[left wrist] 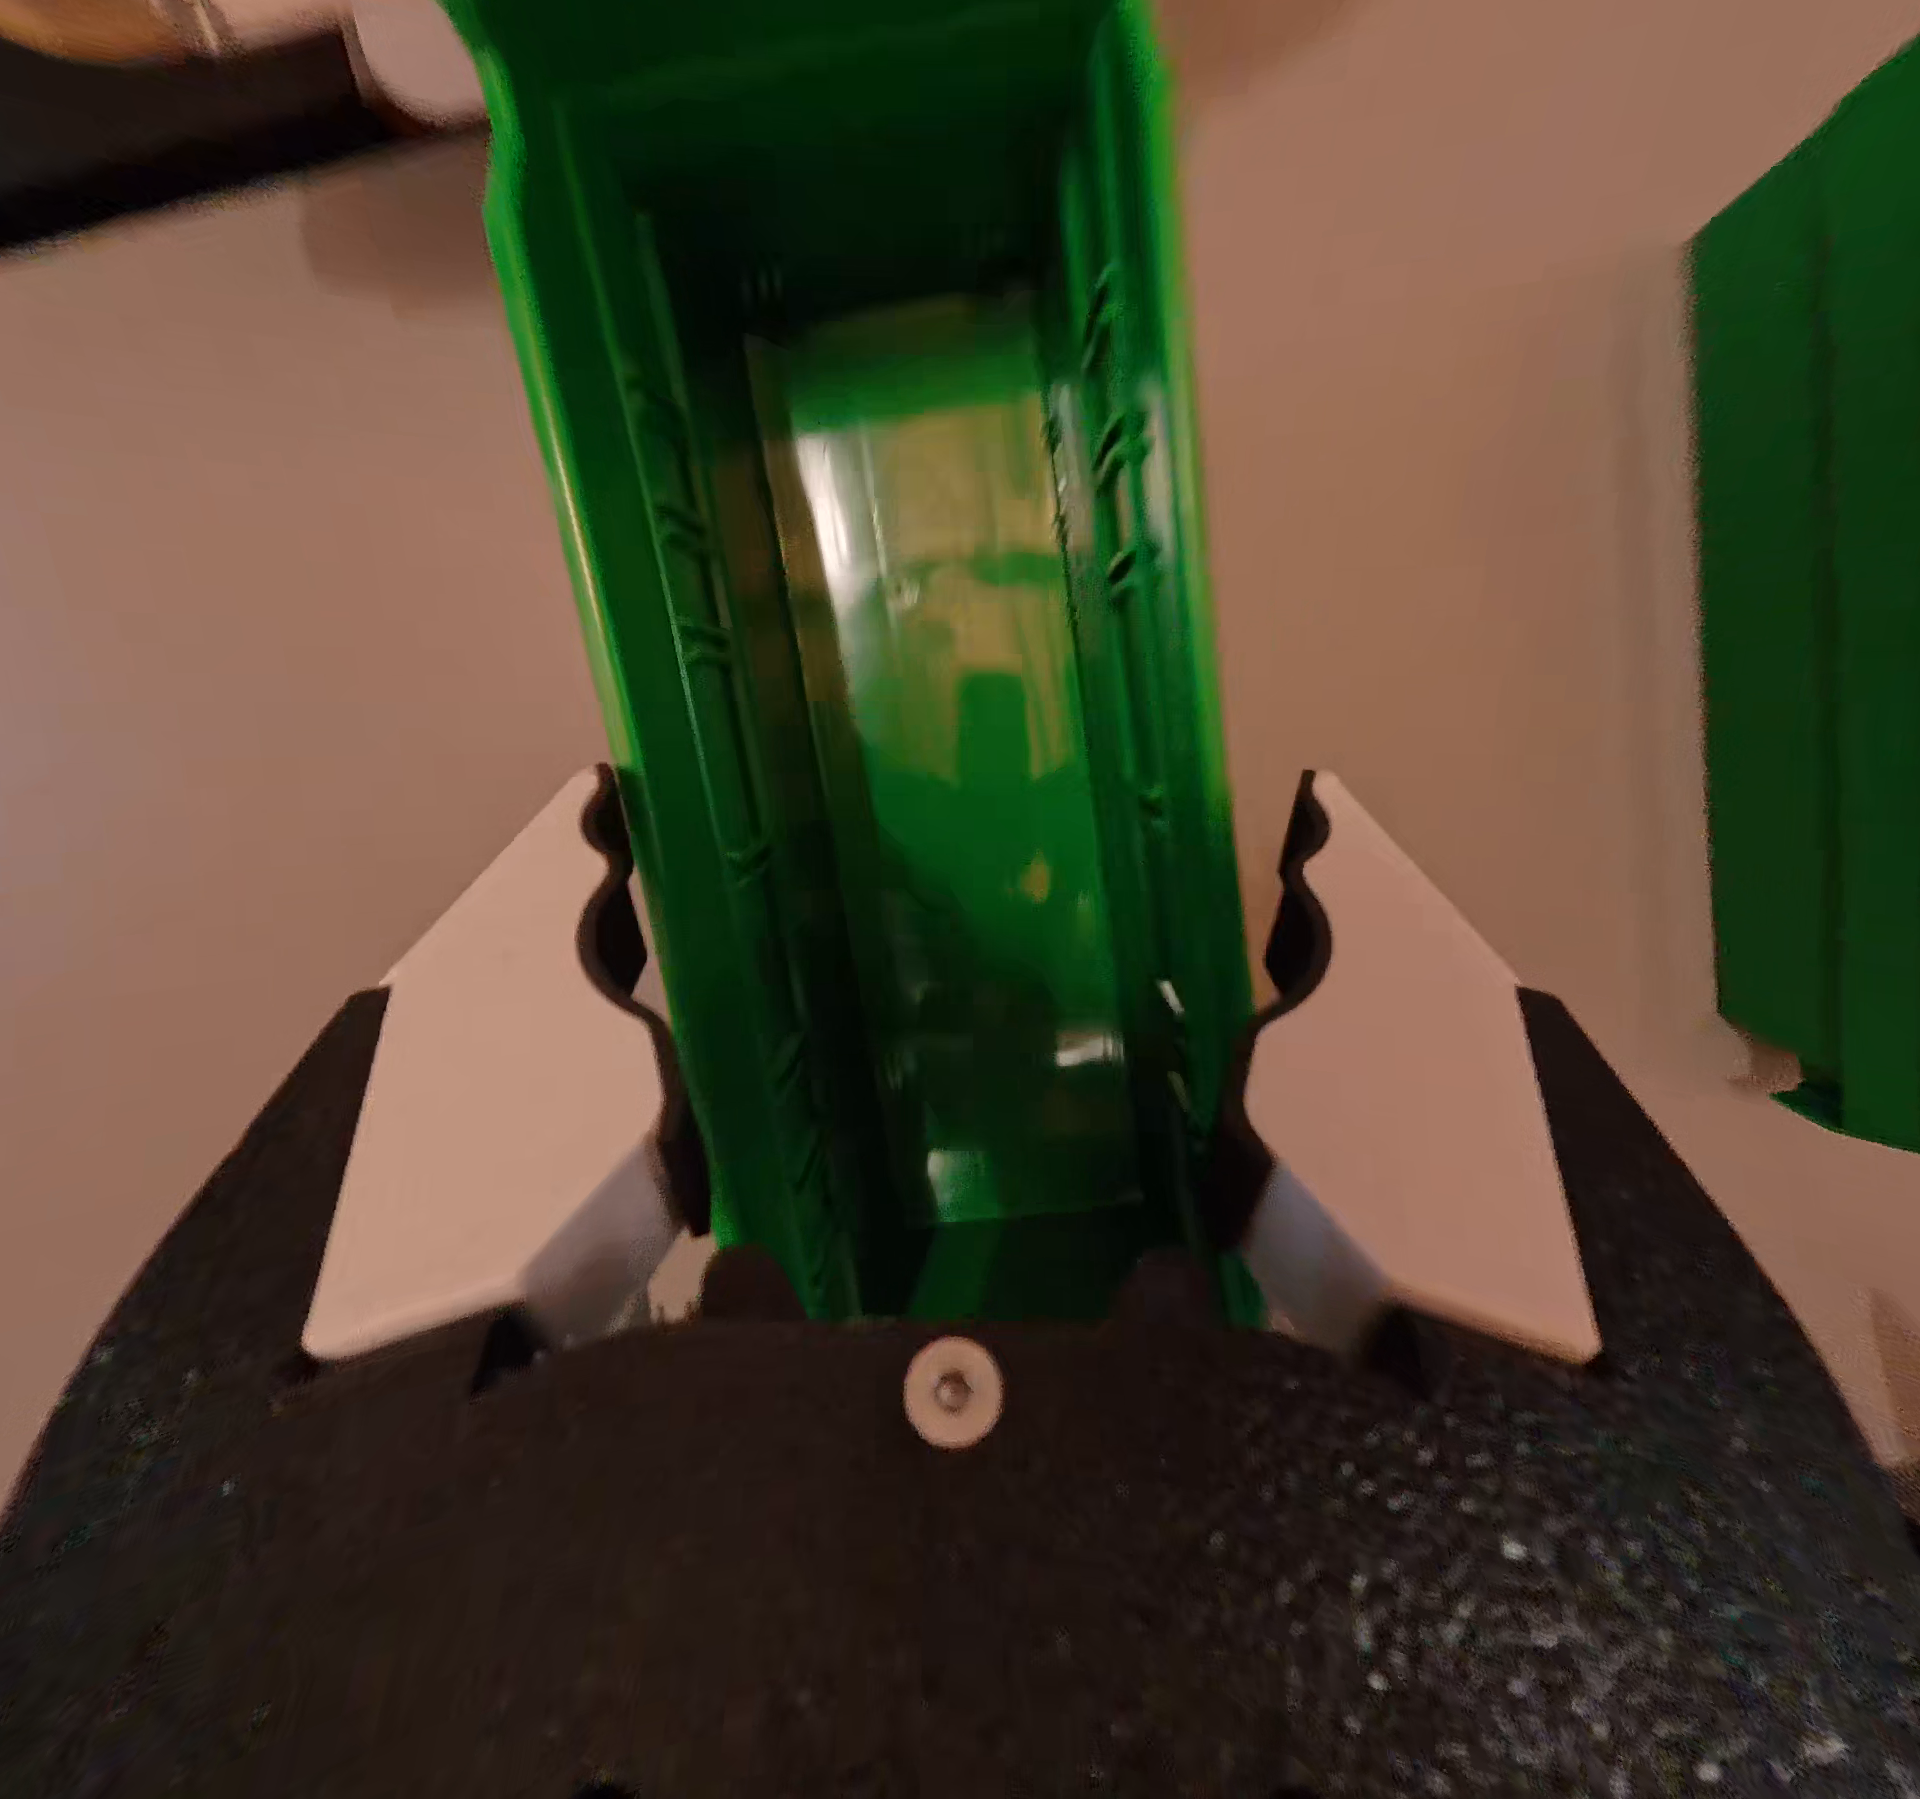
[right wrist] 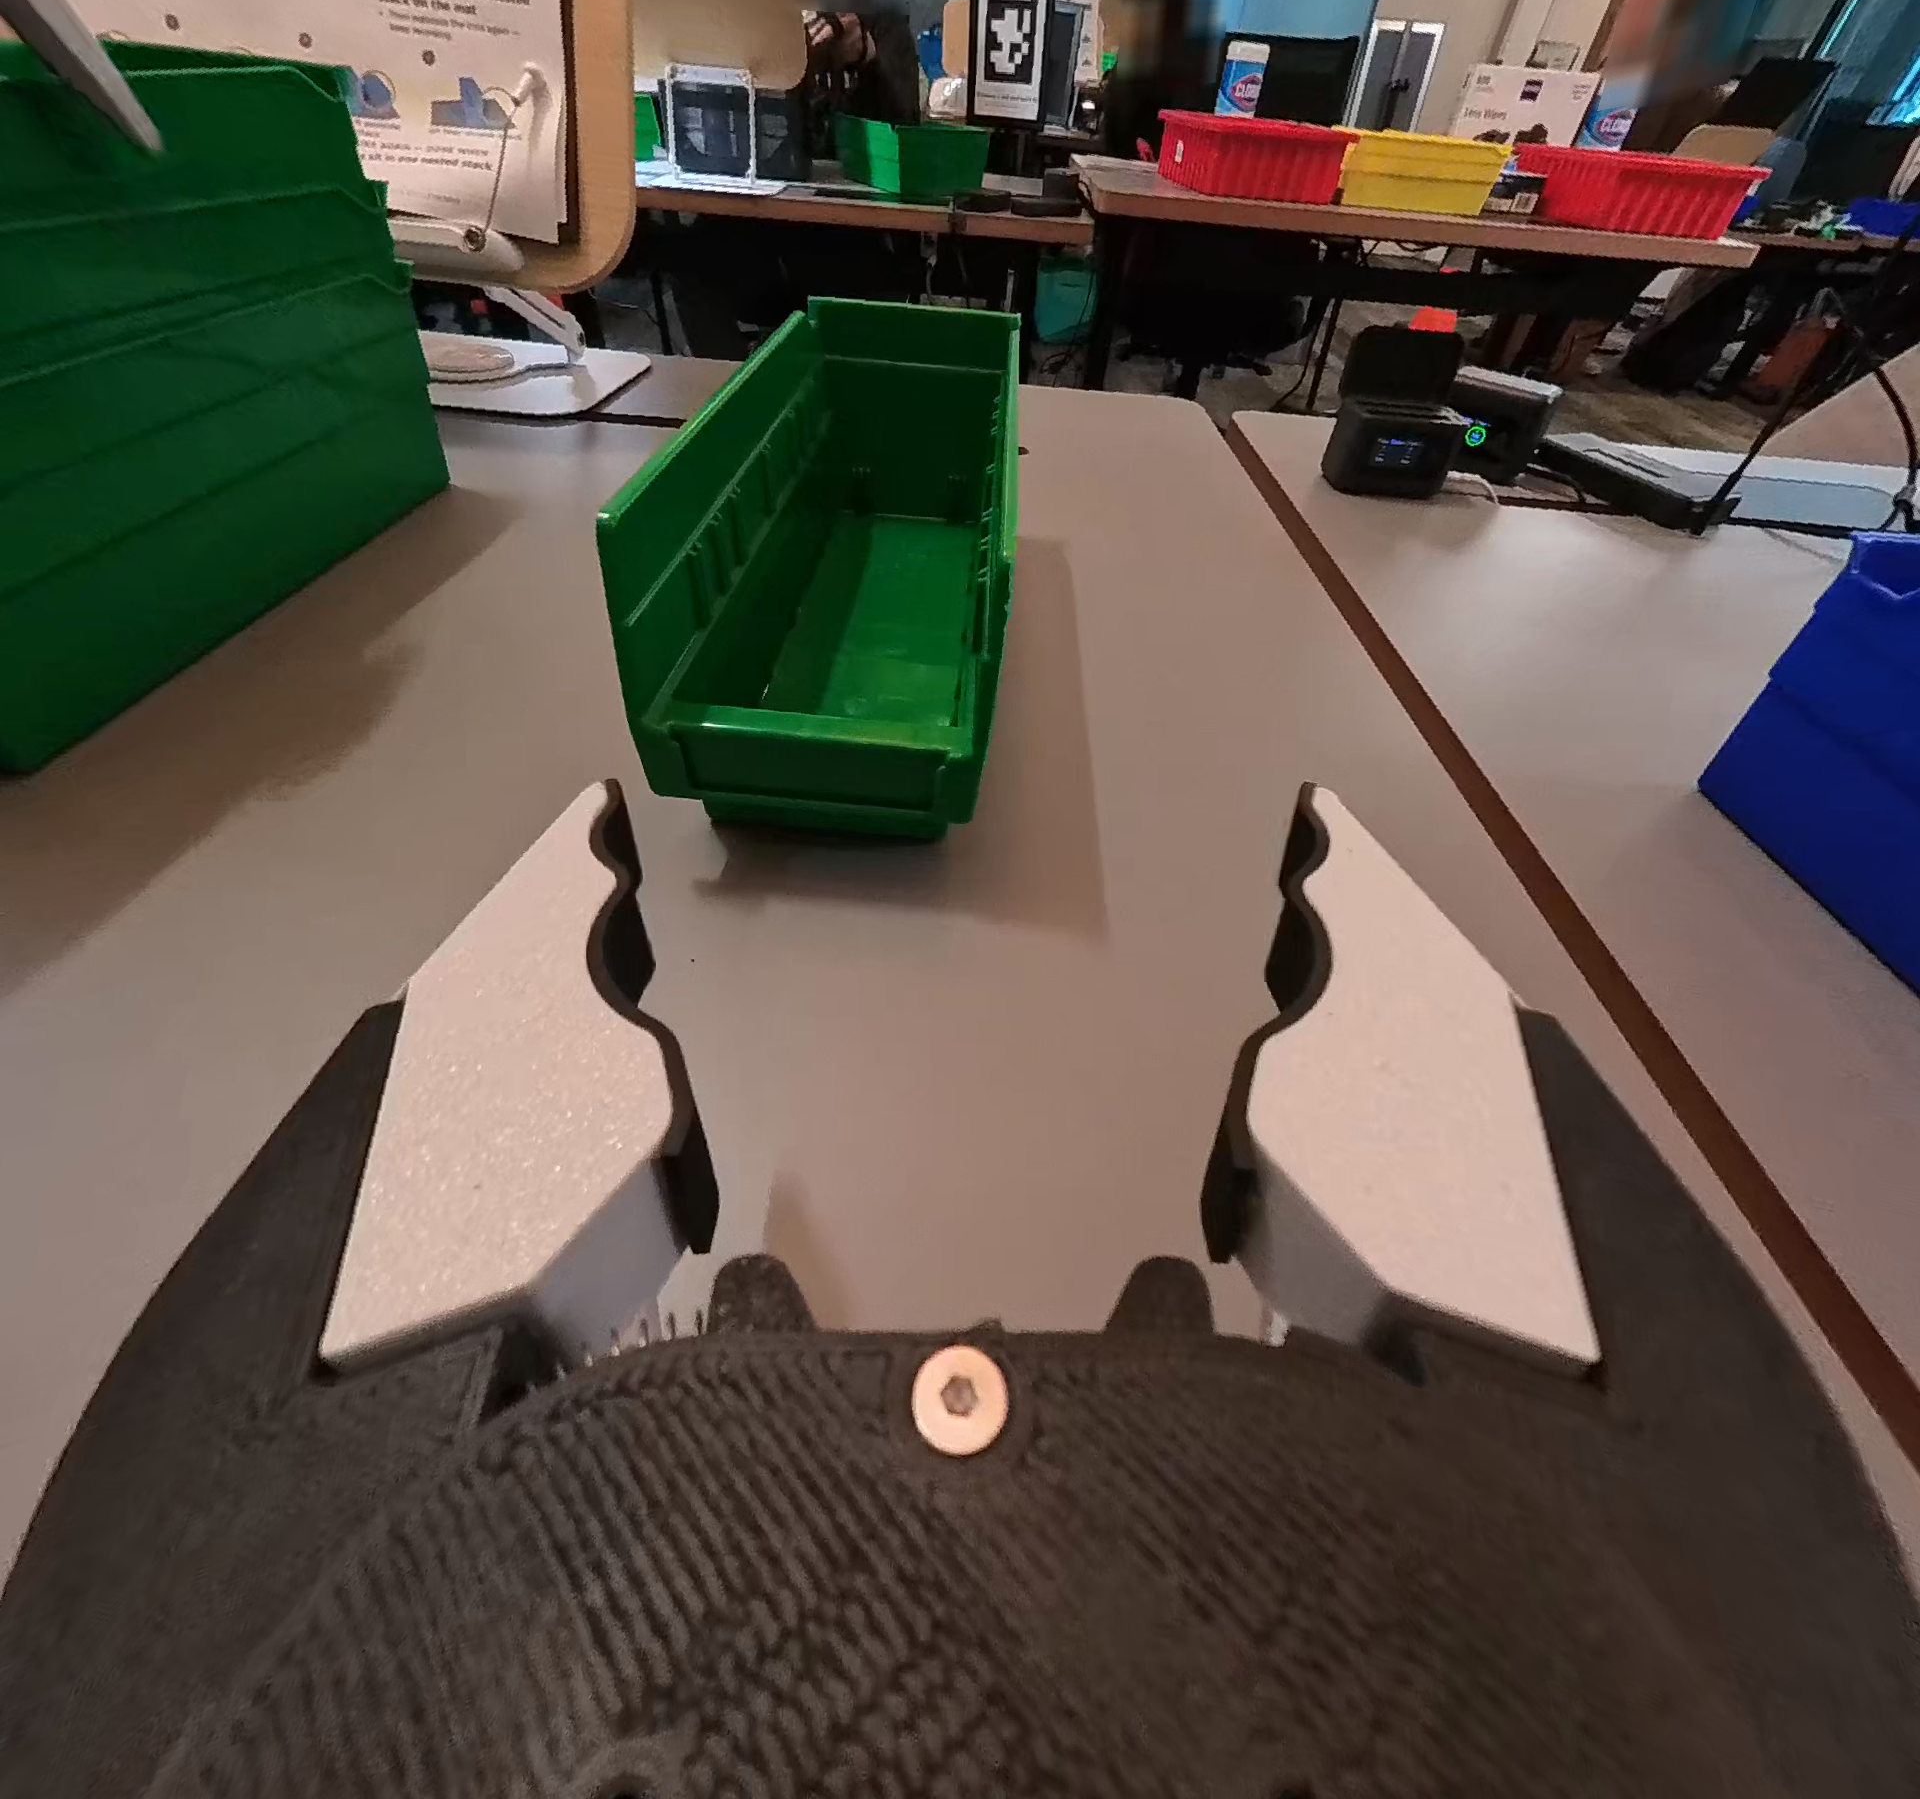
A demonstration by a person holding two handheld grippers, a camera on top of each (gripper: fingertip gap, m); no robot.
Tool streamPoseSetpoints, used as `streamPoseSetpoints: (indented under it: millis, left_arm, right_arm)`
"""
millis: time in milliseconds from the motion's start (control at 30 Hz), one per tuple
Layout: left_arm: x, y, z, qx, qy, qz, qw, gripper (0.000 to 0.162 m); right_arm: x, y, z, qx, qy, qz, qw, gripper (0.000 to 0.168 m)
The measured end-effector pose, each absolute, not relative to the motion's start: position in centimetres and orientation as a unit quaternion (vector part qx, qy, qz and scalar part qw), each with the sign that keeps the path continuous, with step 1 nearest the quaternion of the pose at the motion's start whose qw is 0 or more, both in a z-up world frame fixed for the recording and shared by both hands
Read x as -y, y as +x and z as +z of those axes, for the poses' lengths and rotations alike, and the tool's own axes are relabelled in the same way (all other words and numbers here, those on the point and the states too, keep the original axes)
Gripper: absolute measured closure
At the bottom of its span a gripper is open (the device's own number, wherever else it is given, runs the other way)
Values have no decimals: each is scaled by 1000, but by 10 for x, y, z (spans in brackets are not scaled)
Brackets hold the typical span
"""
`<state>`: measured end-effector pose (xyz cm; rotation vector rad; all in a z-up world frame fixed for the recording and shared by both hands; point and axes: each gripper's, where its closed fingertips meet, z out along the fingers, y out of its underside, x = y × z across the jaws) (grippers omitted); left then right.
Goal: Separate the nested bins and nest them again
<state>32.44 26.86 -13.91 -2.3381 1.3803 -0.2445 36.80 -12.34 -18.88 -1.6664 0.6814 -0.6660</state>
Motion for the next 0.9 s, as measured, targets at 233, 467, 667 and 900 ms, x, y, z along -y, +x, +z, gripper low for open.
streamPoseSetpoints:
  millis: [233,467,667,900]
  left_arm:
    - [-269,334,-54,-550,-677,-164,461,53]
    - [-297,291,-28,-480,-625,-294,540,56]
    - [-320,256,-40,-456,-646,-436,430,49]
    - [-340,240,-38,-422,-639,-492,415,45]
  right_arm:
    - [132,369,-178,-311,-694,-273,590,46]
    - [130,369,-183,-309,-702,-274,580,46]
    - [127,368,-186,-307,-714,-271,568,43]
    - [144,377,-182,-310,-713,-311,547,41]
